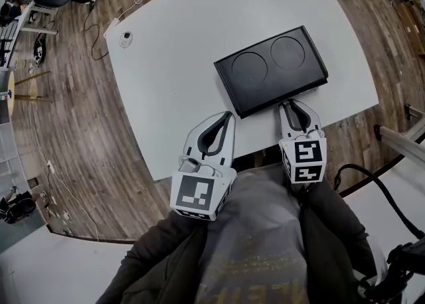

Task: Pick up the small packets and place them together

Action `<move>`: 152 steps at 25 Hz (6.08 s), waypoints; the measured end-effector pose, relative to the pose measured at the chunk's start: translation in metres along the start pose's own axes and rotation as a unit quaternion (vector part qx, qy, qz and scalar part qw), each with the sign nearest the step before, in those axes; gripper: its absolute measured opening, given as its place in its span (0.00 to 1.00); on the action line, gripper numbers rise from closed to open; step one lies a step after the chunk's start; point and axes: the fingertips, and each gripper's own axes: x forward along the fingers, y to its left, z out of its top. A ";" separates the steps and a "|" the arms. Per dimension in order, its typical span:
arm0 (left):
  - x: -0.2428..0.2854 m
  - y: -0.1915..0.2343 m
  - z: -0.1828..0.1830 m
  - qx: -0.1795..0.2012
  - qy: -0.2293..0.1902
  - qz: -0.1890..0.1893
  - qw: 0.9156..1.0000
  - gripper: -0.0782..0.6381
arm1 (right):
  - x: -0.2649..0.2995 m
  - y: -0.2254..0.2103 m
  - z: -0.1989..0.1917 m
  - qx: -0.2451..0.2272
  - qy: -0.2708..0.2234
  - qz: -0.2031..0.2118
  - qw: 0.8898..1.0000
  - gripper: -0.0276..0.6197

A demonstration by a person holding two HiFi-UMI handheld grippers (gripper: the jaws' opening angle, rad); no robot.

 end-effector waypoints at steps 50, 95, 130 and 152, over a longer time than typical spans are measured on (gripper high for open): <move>-0.002 -0.046 -0.013 0.022 0.010 -0.052 0.998 0.11 | -0.053 0.005 -0.046 -0.003 -0.016 -0.011 1.000 0.16; 0.018 -0.083 -0.028 0.040 0.038 -0.104 0.993 0.11 | -0.079 0.009 -0.073 0.016 -0.043 -0.003 0.999 0.16; -0.023 -0.013 -0.003 -0.044 -0.028 0.020 0.998 0.11 | -0.057 0.063 0.009 -0.158 0.056 0.275 0.947 0.25; -0.030 0.024 -0.031 -0.102 -0.008 0.089 0.991 0.11 | -0.024 0.091 -0.037 -0.319 0.230 0.369 0.842 0.14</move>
